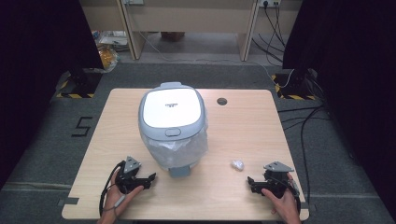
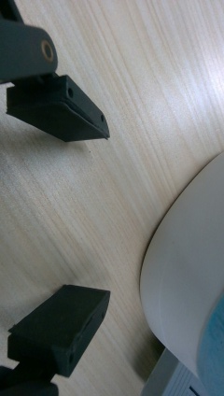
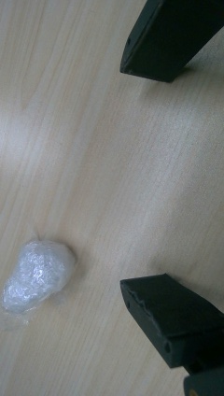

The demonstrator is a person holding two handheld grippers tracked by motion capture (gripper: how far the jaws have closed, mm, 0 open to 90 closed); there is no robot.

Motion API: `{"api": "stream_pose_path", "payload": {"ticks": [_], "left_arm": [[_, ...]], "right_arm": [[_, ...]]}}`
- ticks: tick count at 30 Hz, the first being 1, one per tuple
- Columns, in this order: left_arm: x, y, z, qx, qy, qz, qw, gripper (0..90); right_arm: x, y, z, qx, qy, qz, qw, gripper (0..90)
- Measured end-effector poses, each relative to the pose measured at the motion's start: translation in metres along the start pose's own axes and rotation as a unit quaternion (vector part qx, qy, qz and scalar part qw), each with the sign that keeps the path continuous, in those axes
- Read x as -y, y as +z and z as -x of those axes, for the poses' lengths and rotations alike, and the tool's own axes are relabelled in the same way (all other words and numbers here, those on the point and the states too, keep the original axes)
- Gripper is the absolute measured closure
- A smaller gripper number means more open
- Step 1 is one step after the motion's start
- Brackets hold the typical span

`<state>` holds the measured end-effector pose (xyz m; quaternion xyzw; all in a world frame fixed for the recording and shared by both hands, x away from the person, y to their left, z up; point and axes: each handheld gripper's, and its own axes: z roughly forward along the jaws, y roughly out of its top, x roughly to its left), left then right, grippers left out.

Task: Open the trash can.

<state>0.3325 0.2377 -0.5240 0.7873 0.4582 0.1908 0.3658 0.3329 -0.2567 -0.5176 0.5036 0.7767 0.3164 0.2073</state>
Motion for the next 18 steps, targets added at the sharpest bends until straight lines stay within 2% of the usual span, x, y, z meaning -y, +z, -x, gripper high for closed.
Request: {"api": "stream_pose_path", "payload": {"ticks": [5,6,8,12,14,16,18], "left_arm": [[0.001,-0.002,-0.001,0.021,0.004,0.008,0.9997,22.4],[0.001,-0.003,0.000,0.032,-0.008,0.019,0.9993,22.3],[0.002,-0.004,0.001,0.038,-0.012,0.022,0.9990,22.5],[0.002,-0.005,0.014,0.062,-0.013,0.044,0.9970,25.7],[0.000,-0.005,0.024,0.079,-0.006,0.047,0.9958,25.9],[-0.001,-0.004,0.033,0.087,0.003,0.055,0.9947,26.4],[-0.001,-0.004,0.040,0.105,0.004,0.062,0.9926,27.2]], "right_arm": [[0.000,0.000,0.000,-0.001,0.000,0.000,1.0000,0.6],[0.000,0.000,0.000,-0.001,-0.001,0.000,1.0000,0.5],[0.000,0.000,0.000,-0.002,-0.001,0.000,1.0000,0.5],[0.000,0.000,0.000,-0.002,-0.002,-0.001,1.0000,0.5],[0.000,0.000,0.000,-0.003,-0.003,0.000,1.0000,0.5],[0.000,0.000,0.001,-0.003,-0.003,-0.001,1.0000,0.5],[0.000,0.000,0.001,-0.004,-0.004,0.000,1.0000,0.5]]}}
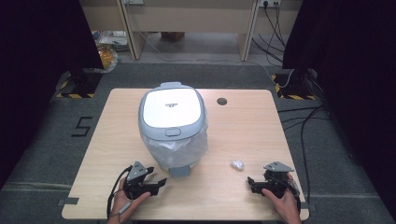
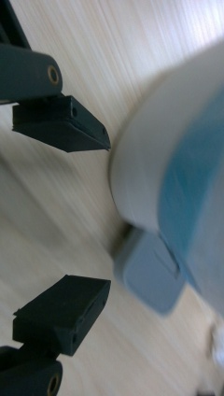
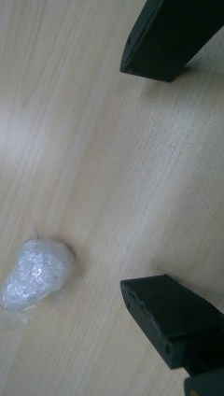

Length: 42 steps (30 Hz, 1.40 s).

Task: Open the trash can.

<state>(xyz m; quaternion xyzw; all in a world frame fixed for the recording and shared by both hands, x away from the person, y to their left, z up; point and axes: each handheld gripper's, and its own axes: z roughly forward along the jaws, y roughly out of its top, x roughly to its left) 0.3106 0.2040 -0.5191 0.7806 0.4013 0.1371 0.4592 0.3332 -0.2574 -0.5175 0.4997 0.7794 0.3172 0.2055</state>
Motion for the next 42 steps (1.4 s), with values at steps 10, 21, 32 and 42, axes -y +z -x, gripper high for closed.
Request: {"api": "stream_pose_path", "payload": {"ticks": [10,21,32,42], "left_arm": [[-0.008,0.006,0.024,0.042,0.018,0.033,0.9984,29.7],[-0.022,0.027,0.051,0.075,0.056,0.026,0.9953,29.7],[-0.020,0.035,0.041,0.081,0.056,0.031,0.9946,32.7],[-0.019,0.039,0.054,0.021,0.116,0.020,0.9928,34.2]], "right_arm": [[0.000,0.000,0.000,-0.001,-0.001,0.000,1.0000,0.5],[0.000,0.000,0.000,-0.002,-0.002,0.000,1.0000,0.5],[0.000,0.000,0.001,-0.002,-0.003,0.000,1.0000,0.5],[0.000,0.000,0.000,-0.001,-0.002,0.000,1.0000,0.4]]}}
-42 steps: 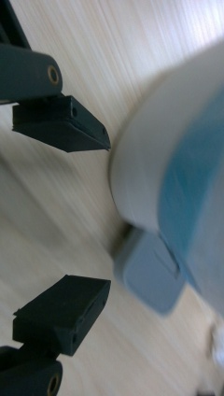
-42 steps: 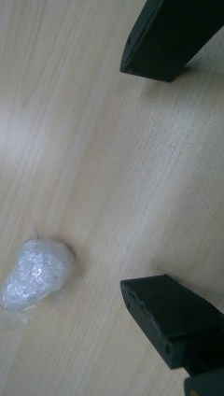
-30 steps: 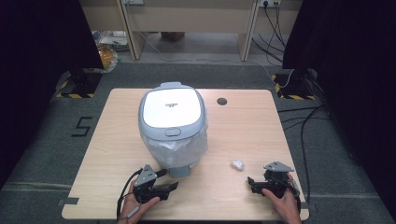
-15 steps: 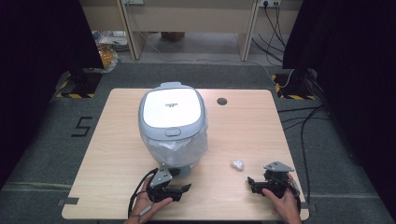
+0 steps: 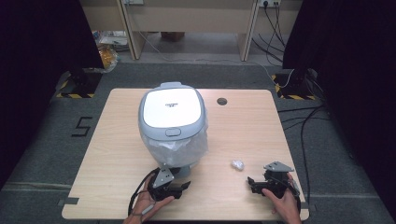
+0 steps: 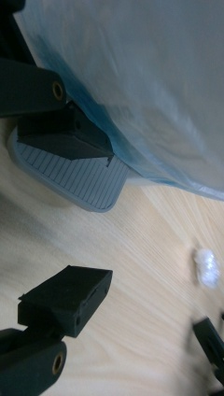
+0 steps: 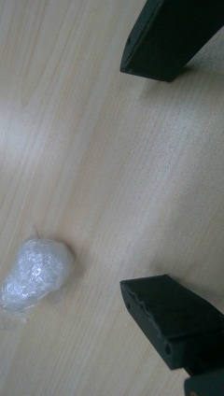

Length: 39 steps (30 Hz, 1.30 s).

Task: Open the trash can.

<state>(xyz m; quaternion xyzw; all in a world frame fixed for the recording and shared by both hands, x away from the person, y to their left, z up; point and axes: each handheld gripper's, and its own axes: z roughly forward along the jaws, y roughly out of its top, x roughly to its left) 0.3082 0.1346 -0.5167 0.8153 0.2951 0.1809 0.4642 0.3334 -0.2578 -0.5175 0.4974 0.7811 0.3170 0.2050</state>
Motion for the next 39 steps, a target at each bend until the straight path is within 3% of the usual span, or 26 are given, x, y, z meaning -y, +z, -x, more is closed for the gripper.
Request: {"api": "stream_pose_path", "payload": {"ticks": [6,11,22,25,28,31,35,39], "left_arm": [[0.000,0.001,0.002,-0.008,0.005,-0.003,1.0000,34.1],[0.001,0.003,0.007,-0.020,0.023,-0.013,0.9995,34.1],[-0.001,0.009,0.005,-0.011,0.018,-0.046,0.9987,34.2],[-0.002,0.010,0.006,-0.018,0.028,-0.057,0.9978,34.3],[-0.002,0.012,0.005,-0.022,0.026,-0.056,0.9978,36.0],[-0.004,0.015,0.003,-0.034,0.038,-0.063,0.9967,36.8],[-0.005,0.017,0.000,-0.029,0.033,-0.059,0.9973,37.2],[-0.006,0.019,-0.002,-0.035,0.042,-0.063,0.9965,39.9]], "right_arm": [[0.000,0.000,0.000,0.000,0.000,0.000,1.0000,0.5],[0.000,0.000,0.000,0.000,0.000,0.000,1.0000,0.4],[0.000,0.000,0.000,0.000,0.000,-0.001,1.0000,0.5],[0.000,0.000,0.000,0.000,0.000,0.000,1.0000,0.5],[0.000,0.000,0.000,0.000,0.000,0.000,1.0000,0.5],[0.000,0.000,0.000,0.000,0.000,0.000,1.0000,0.4],[0.000,0.000,0.000,0.000,0.000,0.000,1.0000,0.5],[0.000,0.000,0.000,0.000,0.000,0.000,1.0000,0.5]]}}
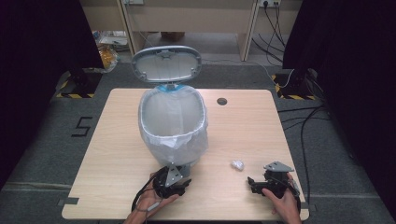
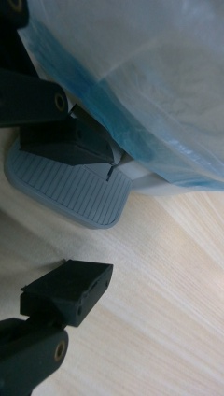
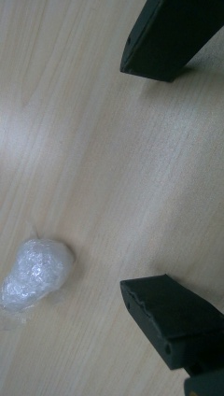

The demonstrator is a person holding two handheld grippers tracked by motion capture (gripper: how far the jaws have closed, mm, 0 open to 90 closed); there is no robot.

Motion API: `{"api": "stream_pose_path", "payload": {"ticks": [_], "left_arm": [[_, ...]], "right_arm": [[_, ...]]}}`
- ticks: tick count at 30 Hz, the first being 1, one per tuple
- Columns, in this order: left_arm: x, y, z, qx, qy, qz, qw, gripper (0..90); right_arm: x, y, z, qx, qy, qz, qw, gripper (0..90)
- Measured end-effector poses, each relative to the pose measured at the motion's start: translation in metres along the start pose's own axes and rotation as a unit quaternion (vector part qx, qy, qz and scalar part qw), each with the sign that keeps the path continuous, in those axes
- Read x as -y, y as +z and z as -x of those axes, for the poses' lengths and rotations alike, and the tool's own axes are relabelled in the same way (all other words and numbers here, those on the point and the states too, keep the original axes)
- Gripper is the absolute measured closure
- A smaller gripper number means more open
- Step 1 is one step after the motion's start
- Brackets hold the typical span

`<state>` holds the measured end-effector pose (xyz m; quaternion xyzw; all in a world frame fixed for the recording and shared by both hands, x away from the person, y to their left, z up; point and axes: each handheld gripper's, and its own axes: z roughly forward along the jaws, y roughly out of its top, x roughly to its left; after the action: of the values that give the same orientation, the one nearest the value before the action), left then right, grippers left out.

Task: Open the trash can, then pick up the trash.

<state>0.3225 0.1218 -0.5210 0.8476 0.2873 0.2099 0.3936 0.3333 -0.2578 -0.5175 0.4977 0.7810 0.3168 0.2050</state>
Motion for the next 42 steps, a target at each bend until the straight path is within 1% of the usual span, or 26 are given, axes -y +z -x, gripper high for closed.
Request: {"api": "stream_pose_path", "payload": {"ticks": [2,8,9,13,16,17,18,19,20,21,24,27,33,34,35,36,37,38,39,40,41,42], "left_arm": [[-0.001,0.002,-0.002,0.001,-0.003,0.003,1.0000,39.9],[-0.003,0.005,-0.004,-0.004,0.001,-0.001,1.0000,39.8],[-0.004,0.006,-0.006,-0.001,-0.005,0.001,1.0000,39.8],[-0.004,0.006,-0.007,0.005,-0.008,0.001,1.0000,39.8],[-0.005,0.008,-0.008,0.005,-0.011,0.004,0.9999,39.8],[-0.006,0.009,-0.010,0.009,-0.020,0.004,0.9997,39.9],[-0.006,0.009,-0.010,0.009,-0.020,0.004,0.9997,39.9],[-0.007,0.011,-0.011,0.011,-0.027,0.007,0.9995,39.9],[-0.007,0.011,-0.011,0.011,-0.027,0.007,0.9995,39.9],[-0.008,0.013,-0.010,0.007,-0.019,0.003,0.9998,39.9],[-0.009,0.014,-0.010,0.004,-0.016,0.003,0.9999,39.9],[-0.009,0.014,-0.010,0.005,-0.020,0.003,0.9998,39.8],[-0.009,0.014,-0.009,0.003,-0.017,0.003,0.9998,39.8],[-0.009,0.014,-0.010,0.004,-0.019,0.004,0.9998,39.8],[-0.009,0.014,-0.010,0.004,-0.020,0.003,0.9998,39.8],[-0.009,0.014,-0.010,0.004,-0.020,0.004,0.9998,39.8],[-0.009,0.014,-0.009,0.003,-0.018,0.003,0.9998,39.8],[-0.009,0.014,-0.009,0.003,-0.018,0.003,0.9998,39.8],[-0.009,0.014,-0.009,0.003,-0.017,0.003,0.9998,39.8],[-0.009,0.014,-0.009,0.003,-0.018,0.004,0.9998,39.8],[-0.009,0.014,-0.010,0.004,-0.020,0.004,0.9998,39.8],[-0.009,0.014,-0.010,0.004,-0.020,0.004,0.9998,39.8]], "right_arm": [[0.000,0.000,0.000,0.000,0.000,0.000,1.0000,0.4],[0.000,0.000,0.000,0.000,0.000,0.000,1.0000,0.5],[0.000,0.000,0.000,0.000,0.000,0.000,1.0000,0.5],[0.000,0.000,0.000,0.000,0.000,0.000,1.0000,0.5],[0.000,0.000,0.000,0.000,0.000,0.000,1.0000,0.5],[0.000,0.000,0.000,0.000,0.000,0.000,1.0000,0.4],[0.000,0.000,0.000,0.000,0.000,0.000,1.0000,0.4],[0.000,0.000,0.001,0.000,-0.002,0.000,1.0000,0.4],[0.000,0.000,0.001,0.000,-0.002,0.000,1.0000,0.4],[0.000,0.000,0.001,0.000,-0.003,0.001,1.0000,0.5],[0.000,0.000,0.001,0.000,-0.003,0.001,1.0000,0.5],[0.000,0.000,0.001,0.000,-0.003,0.000,1.0000,0.4],[0.000,0.000,0.001,0.000,-0.003,0.000,1.0000,0.6],[0.000,0.000,0.000,0.000,0.000,0.000,1.0000,1.0],[0.000,-0.001,0.001,0.002,0.004,0.006,1.0000,6.1],[0.000,-0.001,0.001,0.002,0.004,0.006,1.0000,6.1],[0.000,-0.002,0.001,0.003,0.005,0.010,0.9999,13.4],[0.001,-0.003,0.001,0.003,0.006,0.021,0.9998,21.3],[0.000,-0.004,0.001,0.001,0.010,0.026,0.9996,20.3],[0.000,-0.004,0.000,-0.002,0.011,0.031,0.9995,14.9],[-0.003,-0.007,-0.004,-0.005,0.008,0.043,0.9990,17.3],[-0.003,-0.007,-0.004,-0.005,0.008,0.043,0.9990,17.3]]}}
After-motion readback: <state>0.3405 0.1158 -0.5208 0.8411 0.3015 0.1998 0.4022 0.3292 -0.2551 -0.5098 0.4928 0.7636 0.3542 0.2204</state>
